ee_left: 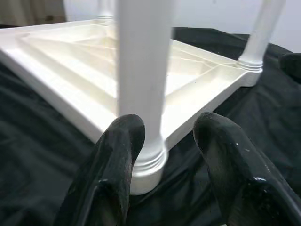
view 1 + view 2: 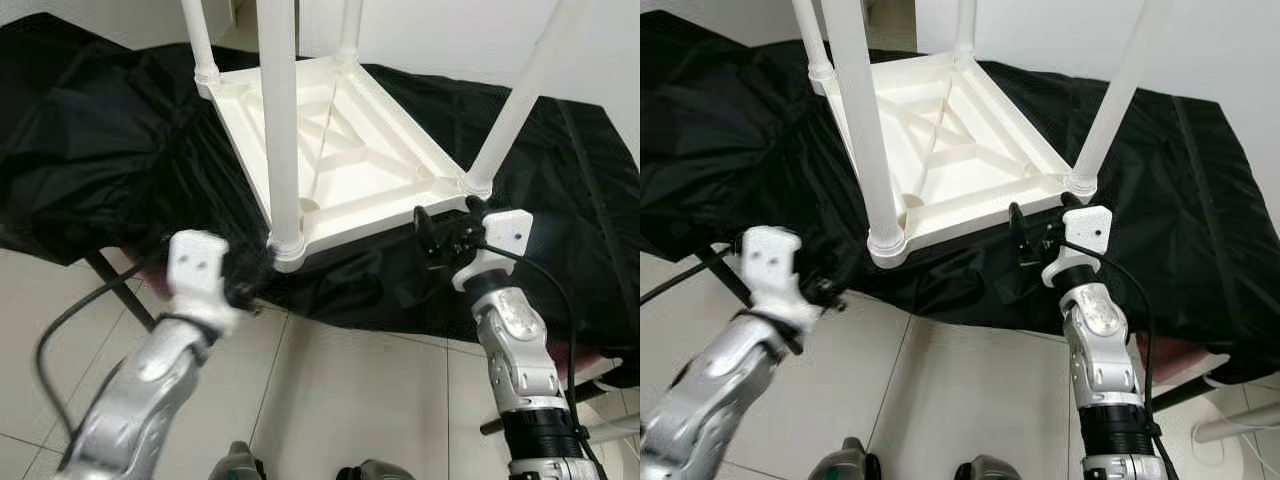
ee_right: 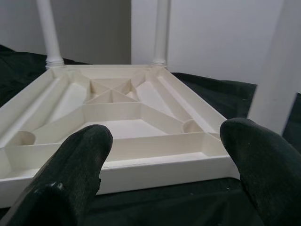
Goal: Building children table
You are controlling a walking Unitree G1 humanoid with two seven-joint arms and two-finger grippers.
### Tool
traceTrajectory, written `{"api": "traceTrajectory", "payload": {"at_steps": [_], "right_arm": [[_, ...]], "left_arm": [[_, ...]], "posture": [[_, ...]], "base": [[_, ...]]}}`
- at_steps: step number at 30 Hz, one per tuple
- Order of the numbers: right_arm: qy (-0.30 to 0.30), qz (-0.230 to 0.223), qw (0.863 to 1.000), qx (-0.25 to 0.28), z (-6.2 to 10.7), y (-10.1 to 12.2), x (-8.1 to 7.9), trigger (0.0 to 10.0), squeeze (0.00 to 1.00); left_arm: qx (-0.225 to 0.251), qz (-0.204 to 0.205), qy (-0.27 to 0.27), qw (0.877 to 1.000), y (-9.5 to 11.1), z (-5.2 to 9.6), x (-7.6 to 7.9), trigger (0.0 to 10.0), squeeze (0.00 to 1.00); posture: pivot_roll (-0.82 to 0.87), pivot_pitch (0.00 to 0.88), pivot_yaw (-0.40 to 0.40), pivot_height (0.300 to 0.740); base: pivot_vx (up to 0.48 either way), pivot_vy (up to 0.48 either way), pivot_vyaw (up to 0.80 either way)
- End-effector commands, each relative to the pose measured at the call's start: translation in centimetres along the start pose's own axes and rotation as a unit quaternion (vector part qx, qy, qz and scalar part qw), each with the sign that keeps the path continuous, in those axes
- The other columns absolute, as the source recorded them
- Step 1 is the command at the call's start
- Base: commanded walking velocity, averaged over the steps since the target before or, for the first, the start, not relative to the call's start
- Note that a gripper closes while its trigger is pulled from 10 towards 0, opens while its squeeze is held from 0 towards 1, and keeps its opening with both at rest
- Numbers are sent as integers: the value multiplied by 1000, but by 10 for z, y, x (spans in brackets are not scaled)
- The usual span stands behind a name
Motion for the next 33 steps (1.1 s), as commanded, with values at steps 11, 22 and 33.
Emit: {"api": "traceTrajectory", "payload": {"at_steps": [11, 22, 33], "right_arm": [[-35, -4, 999, -1, -4, 4, 6, 10000, 0], [-39, -4, 999, -11, -2, 1, 5, 10000, 0], [-38, -2, 999, -10, -6, 2, -1, 10000, 0]], "left_arm": [[-5, 23, 31, 999, 5, -30, -13, 10000, 0], [5, 57, 26, 998, 8, -41, -4, 10000, 1000], [-18, -28, 89, 996, 8, -70, 2, 10000, 0]], "posture": [[-17, 85, 4, 740], [-20, 95, 6, 740], [-44, 97, 12, 740]], "base": [[0, 0, 0], [0, 0, 0], [0, 0, 0]]}}
Point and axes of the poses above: a point about 5 cm out from each wrist's last joint towards the gripper, its own z axis pointing back from the gripper into the wrist, its own y axis along the axis of the wrist's last joint, x = y × z, the point moved 3 cm from there along -z, pointing out of the wrist towards the gripper, and after that the axes turned 1 degree about z, right-handed, at the moved point
